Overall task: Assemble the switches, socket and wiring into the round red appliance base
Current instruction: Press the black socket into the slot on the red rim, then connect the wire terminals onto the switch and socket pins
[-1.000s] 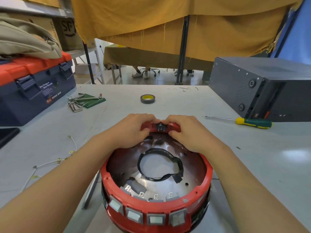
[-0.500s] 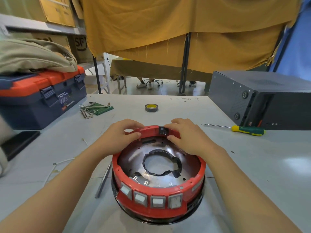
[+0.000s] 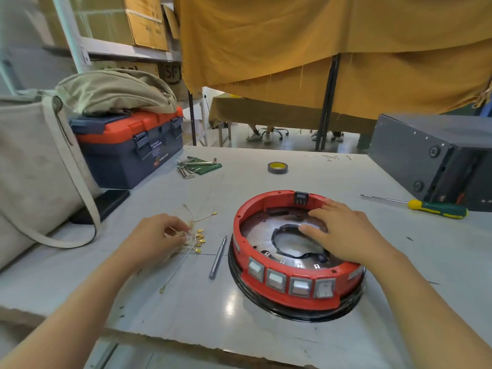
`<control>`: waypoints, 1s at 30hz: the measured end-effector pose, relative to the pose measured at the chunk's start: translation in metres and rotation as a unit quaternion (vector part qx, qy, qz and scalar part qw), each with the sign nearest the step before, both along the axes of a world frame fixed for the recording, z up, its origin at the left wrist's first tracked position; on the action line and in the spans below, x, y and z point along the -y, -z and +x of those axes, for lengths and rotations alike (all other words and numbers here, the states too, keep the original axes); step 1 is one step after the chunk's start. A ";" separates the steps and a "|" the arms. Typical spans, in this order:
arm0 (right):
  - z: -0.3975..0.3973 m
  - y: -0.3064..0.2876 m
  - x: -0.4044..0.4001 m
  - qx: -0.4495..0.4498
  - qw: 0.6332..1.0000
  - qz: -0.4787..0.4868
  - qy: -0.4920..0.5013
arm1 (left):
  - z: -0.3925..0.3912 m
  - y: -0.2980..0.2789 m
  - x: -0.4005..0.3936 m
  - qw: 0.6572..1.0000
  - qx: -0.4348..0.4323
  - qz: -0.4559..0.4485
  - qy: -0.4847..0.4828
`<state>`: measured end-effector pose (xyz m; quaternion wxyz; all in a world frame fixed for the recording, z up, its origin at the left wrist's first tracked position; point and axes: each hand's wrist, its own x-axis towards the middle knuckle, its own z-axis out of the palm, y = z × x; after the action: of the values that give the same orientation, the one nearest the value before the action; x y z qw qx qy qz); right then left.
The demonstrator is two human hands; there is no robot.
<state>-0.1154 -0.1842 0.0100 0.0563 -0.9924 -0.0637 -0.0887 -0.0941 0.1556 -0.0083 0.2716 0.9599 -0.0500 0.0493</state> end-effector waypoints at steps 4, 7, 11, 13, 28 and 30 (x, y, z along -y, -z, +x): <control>0.004 0.002 0.001 0.015 1.000 -0.003 0.027 | 0.002 0.008 0.001 1.000 0.028 0.011 0.001; 0.006 0.003 0.001 0.013 0.999 -0.015 0.049 | 0.011 0.008 0.008 0.999 0.042 0.020 0.009; 0.008 0.001 0.001 0.023 0.997 -0.021 0.071 | 0.033 0.002 0.017 0.998 0.032 0.050 0.023; 0.007 0.001 -0.001 0.027 0.997 -0.016 0.074 | 0.046 0.000 0.023 0.998 0.024 0.063 0.018; 0.004 0.002 0.001 0.021 0.997 0.011 0.070 | 0.090 0.010 0.055 0.998 -0.046 0.048 -0.015; 0.005 0.002 0.001 0.022 0.997 0.014 0.069 | 0.091 0.010 0.056 0.995 -0.064 0.074 0.002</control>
<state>-0.1107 -0.1850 0.0078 0.0622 -0.9914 0.0053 -0.1154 -0.0029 0.0998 -0.0180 0.2022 0.9785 -0.0380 -0.0164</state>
